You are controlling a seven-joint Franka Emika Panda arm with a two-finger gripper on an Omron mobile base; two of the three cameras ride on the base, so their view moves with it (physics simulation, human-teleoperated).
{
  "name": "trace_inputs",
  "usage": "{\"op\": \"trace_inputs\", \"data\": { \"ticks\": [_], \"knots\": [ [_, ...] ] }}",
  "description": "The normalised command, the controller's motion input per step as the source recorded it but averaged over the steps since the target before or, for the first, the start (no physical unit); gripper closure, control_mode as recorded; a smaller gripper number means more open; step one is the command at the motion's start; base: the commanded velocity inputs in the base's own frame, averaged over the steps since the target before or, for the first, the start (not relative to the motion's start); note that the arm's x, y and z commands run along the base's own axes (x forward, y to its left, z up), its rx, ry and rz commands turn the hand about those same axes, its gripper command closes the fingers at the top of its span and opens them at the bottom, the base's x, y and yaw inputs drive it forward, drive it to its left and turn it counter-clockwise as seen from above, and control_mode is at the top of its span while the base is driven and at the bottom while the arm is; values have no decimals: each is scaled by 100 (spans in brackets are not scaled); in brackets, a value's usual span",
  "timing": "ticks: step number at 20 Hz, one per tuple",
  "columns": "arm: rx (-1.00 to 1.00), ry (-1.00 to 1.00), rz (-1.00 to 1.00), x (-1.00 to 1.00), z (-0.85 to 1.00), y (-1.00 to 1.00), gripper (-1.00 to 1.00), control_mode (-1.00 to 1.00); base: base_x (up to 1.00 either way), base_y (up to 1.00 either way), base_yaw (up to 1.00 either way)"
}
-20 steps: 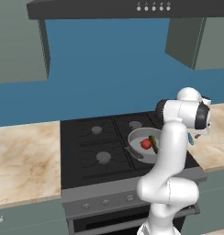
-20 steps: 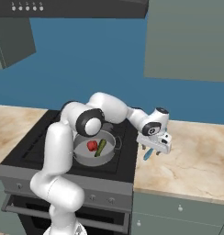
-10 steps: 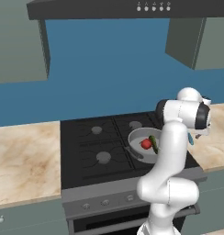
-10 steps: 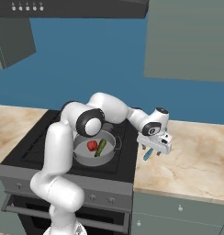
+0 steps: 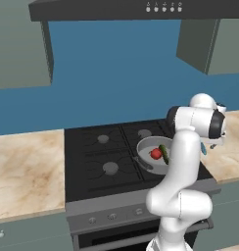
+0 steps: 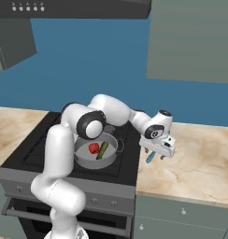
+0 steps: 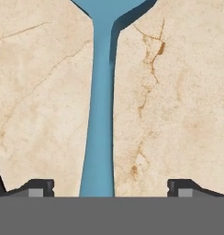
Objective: Put the bell pepper and squash in the pot. Retrieve the spatula and lightly stir the vegetables in the pot.
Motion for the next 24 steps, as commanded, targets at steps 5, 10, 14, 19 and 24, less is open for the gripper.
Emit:
{"op": "trace_inputs", "data": {
  "ticks": [5, 10, 14, 19, 24],
  "knots": [
    [-2, -11, -3, 0, -15, 13, -100, -100, 0, 0, 0],
    [-2, -2, -1, 0, -23, 1, -100, -100, 0, 0, 0],
    [-3, 0, 0, 0, -28, 0, -100, -100, 0, 0, 0],
    [-9, 0, 0, 0, -35, 0, -100, -100, 0, 0, 0],
    [-2, 4, 0, 0, -8, 0, -100, -100, 0, 0, 0]
  ]
}}
